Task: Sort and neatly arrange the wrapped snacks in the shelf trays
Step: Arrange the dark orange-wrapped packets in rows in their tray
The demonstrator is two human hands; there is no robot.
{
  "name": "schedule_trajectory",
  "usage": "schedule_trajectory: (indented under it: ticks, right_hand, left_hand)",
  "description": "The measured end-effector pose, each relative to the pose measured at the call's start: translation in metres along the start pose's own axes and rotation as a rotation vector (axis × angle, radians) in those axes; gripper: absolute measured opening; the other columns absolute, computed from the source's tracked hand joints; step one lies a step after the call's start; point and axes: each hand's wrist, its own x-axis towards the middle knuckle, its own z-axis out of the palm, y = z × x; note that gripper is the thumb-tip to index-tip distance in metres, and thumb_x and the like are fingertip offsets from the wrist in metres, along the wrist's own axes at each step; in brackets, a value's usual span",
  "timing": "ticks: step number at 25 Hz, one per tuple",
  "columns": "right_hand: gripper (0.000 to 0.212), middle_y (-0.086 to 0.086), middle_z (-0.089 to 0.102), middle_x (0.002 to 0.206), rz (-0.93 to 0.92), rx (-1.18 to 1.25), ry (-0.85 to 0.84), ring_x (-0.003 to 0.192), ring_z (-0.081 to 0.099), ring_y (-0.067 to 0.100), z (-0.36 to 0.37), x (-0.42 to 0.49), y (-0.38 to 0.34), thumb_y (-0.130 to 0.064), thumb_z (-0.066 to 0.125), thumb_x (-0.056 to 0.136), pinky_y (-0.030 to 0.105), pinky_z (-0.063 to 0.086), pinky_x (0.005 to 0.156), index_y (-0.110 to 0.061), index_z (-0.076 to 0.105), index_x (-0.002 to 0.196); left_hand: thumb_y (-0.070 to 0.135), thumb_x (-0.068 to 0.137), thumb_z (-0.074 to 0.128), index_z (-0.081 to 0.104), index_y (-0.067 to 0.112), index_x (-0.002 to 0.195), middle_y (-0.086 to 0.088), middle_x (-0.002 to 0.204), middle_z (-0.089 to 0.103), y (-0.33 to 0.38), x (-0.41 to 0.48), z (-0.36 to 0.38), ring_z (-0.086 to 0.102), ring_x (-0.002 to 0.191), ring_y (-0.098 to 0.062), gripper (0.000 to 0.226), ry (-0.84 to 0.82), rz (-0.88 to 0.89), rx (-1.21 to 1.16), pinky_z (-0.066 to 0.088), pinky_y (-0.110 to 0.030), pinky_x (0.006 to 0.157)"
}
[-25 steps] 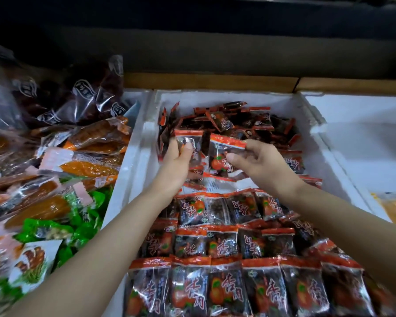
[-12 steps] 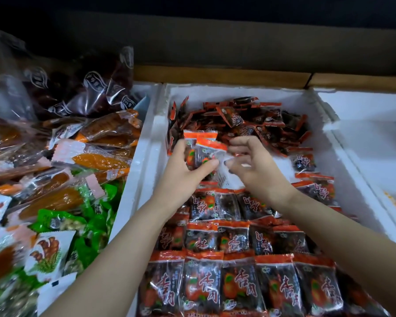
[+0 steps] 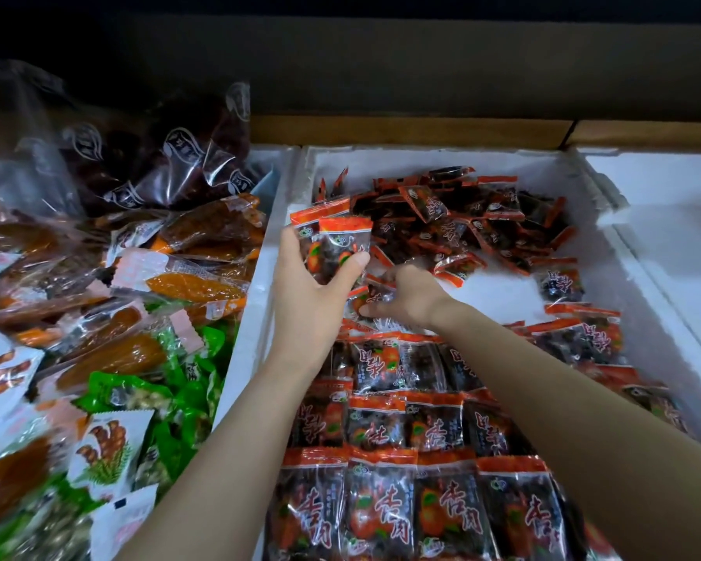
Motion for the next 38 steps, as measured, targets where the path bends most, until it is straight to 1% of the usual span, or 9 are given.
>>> schedule_trajectory:
  ticks: [5,10,15,19,23,27,31,34,38]
  right_hand:
    - [0.045,0.010,0.062,0.112,-0.072,0.046,0.228,0.090,0.058,0.026,-0.015,-0.020,-0.012,-0.027,0.067,0.086,0.031,0.045,0.074,-0.010,0.046,0.122]
    - [0.031,0.011,0.065,0.098,-0.107,0.291,0.301,0.081,0.064,0.027,-0.042,-0.060,-0.015,-0.024,0.057,0.092,0.042,0.054,0.076,-0.010,0.051,0.119]
    - [0.009,-0.004,0.058,0.064,-0.187,0.300,0.177,0.048,0.053,0.003,-0.043,-0.106,-0.024,-0.022,0.062,0.089,0.012,0.037,0.045,-0.017,0.055,0.093]
    - [0.008,-0.003,0.052,0.069,-0.221,0.216,0.043,0.054,0.045,0.009,-0.017,-0.111,-0.037,-0.019,0.049,0.096,0.013,0.034,0.045,-0.022,0.052,0.090]
    - [0.017,0.004,0.059,0.088,-0.248,0.158,-0.049,0.066,0.049,0.010,0.013,-0.112,-0.050,-0.014,0.048,0.097,0.018,0.037,0.055,-0.010,0.062,0.106]
    - [0.006,0.003,0.060,0.077,-0.125,0.300,-0.124,0.055,0.053,0.010,0.025,-0.111,-0.053,-0.016,0.054,0.094,0.022,0.046,0.054,-0.014,0.058,0.090]
    - [0.012,-0.002,0.056,0.082,-0.146,0.222,-0.056,0.073,0.054,0.015,0.033,-0.112,-0.048,-0.020,0.061,0.090,0.020,0.040,0.060,-0.013,0.055,0.098]
    - [0.022,0.003,0.057,0.103,-0.198,0.241,0.095,0.089,0.055,0.016,0.023,-0.125,-0.054,-0.024,0.051,0.095,0.022,0.044,0.074,-0.014,0.052,0.115]
    - [0.018,-0.005,0.062,0.096,-0.261,0.603,0.073,0.080,0.061,0.007,-0.004,-0.164,-0.072,-0.030,0.046,0.096,0.018,0.049,0.073,-0.023,0.056,0.109]
  left_hand:
    - [0.015,0.084,0.070,0.046,0.018,0.118,0.013,0.107,0.060,0.000,0.000,0.001,0.057,0.099,0.008,0.042,-0.009,0.024,0.007,0.042,-0.008,0.085]
    - [0.011,0.086,0.068,0.045,0.014,0.117,0.022,0.101,0.053,0.006,-0.002,-0.001,0.051,0.092,0.022,0.039,0.000,0.040,0.020,0.035,0.002,0.078]
    - [0.011,0.086,0.068,0.046,0.013,0.119,0.013,0.106,0.059,0.015,-0.011,-0.024,0.056,0.097,0.009,0.039,0.039,0.005,-0.003,0.042,-0.009,0.087]
    - [0.006,0.085,0.068,0.046,0.014,0.107,0.008,0.096,0.061,0.035,-0.028,-0.056,0.059,0.084,0.007,0.032,0.093,0.010,0.010,0.045,-0.009,0.075]
    - [0.008,0.086,0.067,0.047,0.010,0.109,0.005,0.094,0.061,0.049,-0.055,-0.077,0.060,0.078,0.008,0.030,0.109,-0.044,-0.001,0.046,-0.007,0.068]
    - [0.013,0.085,0.067,0.045,0.000,0.108,-0.017,0.100,0.057,0.048,-0.082,-0.083,0.054,0.077,-0.003,0.034,0.085,-0.115,-0.015,0.046,-0.011,0.070]
    - [0.016,0.084,0.068,0.050,0.016,0.109,0.010,0.096,0.065,0.049,-0.100,-0.082,0.061,0.089,0.001,0.031,0.062,-0.185,-0.073,0.048,-0.016,0.079]
    - [0.018,0.083,0.068,0.052,0.018,0.108,0.009,0.097,0.065,0.053,-0.110,-0.079,0.063,0.087,0.003,0.030,0.027,-0.250,-0.092,0.049,-0.014,0.074]
    - [0.031,0.082,0.069,0.054,0.025,0.114,0.010,0.104,0.067,0.054,-0.118,-0.078,0.064,0.097,-0.001,0.035,-0.047,-0.290,-0.088,0.052,-0.018,0.081]
